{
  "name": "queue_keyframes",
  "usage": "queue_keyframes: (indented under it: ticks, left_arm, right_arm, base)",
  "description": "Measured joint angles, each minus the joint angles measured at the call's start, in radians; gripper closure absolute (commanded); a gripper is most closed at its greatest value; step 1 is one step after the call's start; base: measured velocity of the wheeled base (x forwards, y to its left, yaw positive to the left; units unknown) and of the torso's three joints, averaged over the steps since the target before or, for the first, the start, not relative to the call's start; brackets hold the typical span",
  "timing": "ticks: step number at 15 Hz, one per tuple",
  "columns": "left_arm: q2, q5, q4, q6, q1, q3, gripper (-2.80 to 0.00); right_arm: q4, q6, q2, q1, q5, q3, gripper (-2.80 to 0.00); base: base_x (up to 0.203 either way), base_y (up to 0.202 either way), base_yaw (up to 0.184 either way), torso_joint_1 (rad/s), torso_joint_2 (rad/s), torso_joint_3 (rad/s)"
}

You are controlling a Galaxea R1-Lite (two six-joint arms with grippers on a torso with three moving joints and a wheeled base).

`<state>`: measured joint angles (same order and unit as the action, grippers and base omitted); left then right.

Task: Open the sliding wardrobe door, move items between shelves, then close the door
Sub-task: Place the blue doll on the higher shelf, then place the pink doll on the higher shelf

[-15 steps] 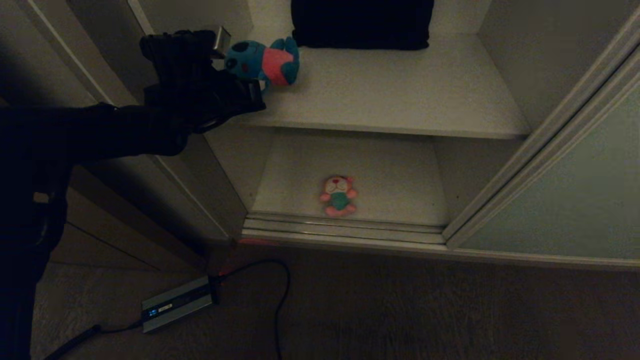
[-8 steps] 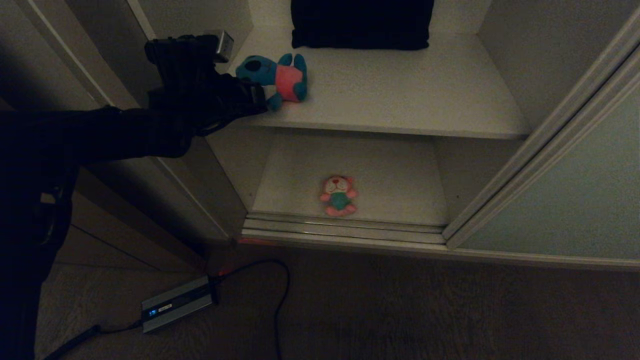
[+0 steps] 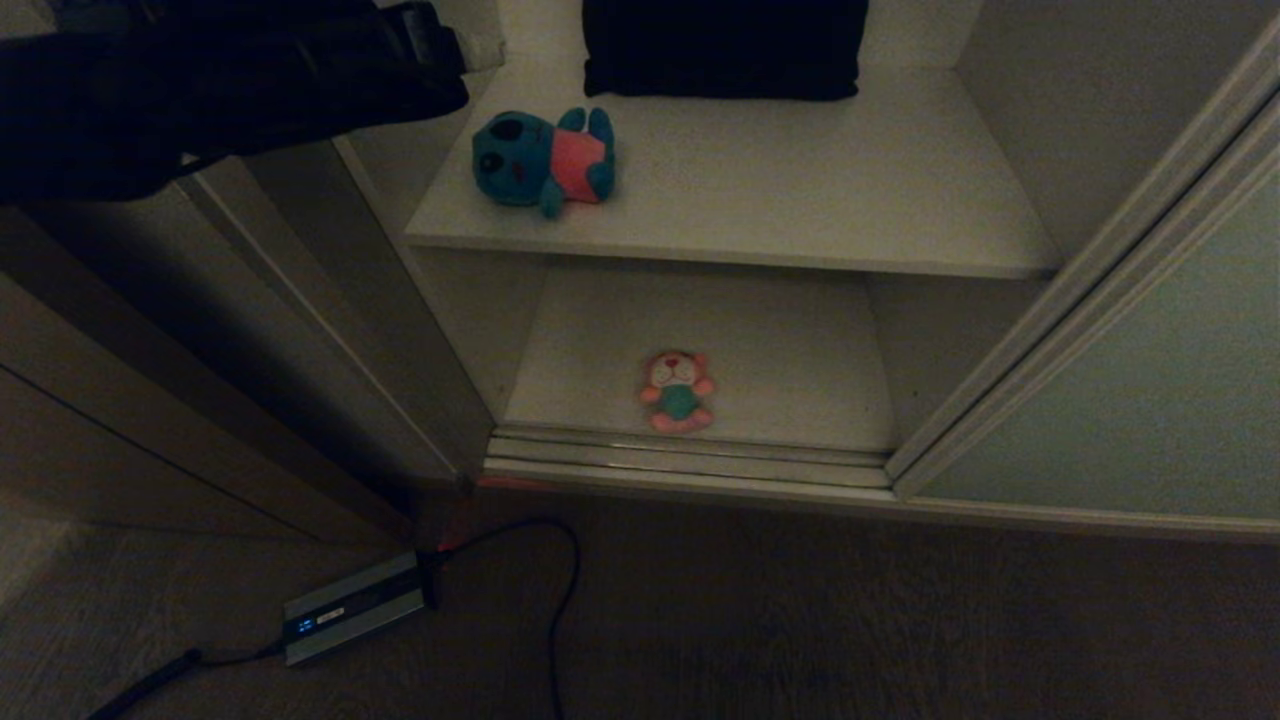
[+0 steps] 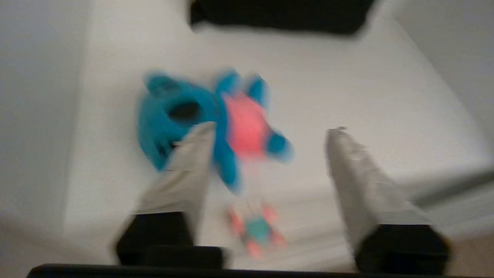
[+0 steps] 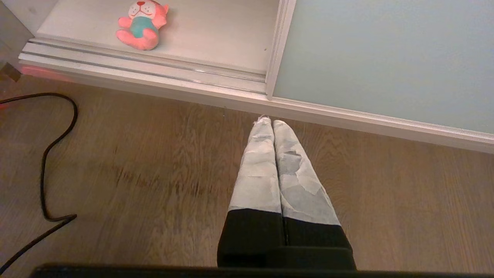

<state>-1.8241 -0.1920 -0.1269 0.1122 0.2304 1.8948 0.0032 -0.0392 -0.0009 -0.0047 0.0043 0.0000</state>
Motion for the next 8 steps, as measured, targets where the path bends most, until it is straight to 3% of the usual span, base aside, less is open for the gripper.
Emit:
queue_keyframes:
  ticks: [4, 8]
  left_arm:
    - [0.276, -0.004, 0.237, -0.006, 0.042, -0.265, 0.00]
    - [0.555, -0.037, 0.456, -0.008, 0.057, -0.617, 0.00]
  right_arm:
    - [0.000, 0.000, 0.000, 0.000, 0.000, 0.000, 0.00]
    - [0.000, 0.000, 0.000, 0.000, 0.000, 0.000, 0.00]
  base:
    - [0.000, 0.000, 0.000, 0.000, 0.00, 0.000]
    - [0.000, 0.000, 0.000, 0.000, 0.00, 0.000]
